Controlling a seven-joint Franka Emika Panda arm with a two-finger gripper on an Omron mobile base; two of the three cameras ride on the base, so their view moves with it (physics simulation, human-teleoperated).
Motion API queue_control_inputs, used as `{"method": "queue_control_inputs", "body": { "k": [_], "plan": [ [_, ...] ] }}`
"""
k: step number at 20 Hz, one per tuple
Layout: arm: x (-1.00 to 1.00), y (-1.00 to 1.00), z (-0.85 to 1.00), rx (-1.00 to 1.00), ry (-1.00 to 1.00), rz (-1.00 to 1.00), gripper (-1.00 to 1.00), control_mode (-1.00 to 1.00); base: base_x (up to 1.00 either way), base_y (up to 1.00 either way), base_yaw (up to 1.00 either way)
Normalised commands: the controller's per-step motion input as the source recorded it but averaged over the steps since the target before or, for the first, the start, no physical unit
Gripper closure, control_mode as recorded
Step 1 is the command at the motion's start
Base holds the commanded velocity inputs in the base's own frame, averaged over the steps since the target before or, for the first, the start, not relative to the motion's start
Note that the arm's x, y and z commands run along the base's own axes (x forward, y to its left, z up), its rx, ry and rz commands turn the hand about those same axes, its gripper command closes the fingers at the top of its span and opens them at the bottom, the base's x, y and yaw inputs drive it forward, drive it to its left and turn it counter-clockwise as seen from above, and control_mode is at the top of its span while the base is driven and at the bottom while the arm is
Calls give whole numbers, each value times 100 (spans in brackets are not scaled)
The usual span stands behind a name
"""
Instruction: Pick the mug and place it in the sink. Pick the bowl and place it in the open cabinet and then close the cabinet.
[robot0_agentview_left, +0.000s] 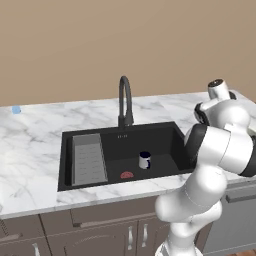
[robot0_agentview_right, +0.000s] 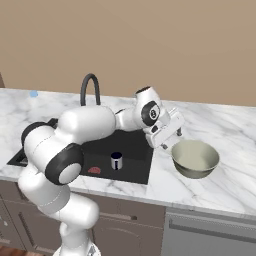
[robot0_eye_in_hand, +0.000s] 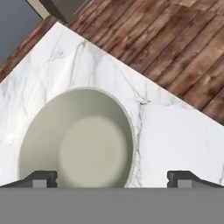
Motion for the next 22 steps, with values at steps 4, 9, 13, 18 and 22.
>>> {"method": "queue_control_inputs", "body": {
  "k": [4,9,13,18,22],
  "plan": [
    [-1,0,-7,4,-10,0,-100,-100,0,0,0],
    [-2,4,-17,0,-14,0,-100,-100,0,0,0],
    [0,22,-29,-1,-8,-14,-100,-100,0,0,0],
    [0,22,-30,0,-3,-20,-100,-100,0,0,0],
    [0,7,-22,0,0,-22,-100,-100,0,0,0]
  ]
}}
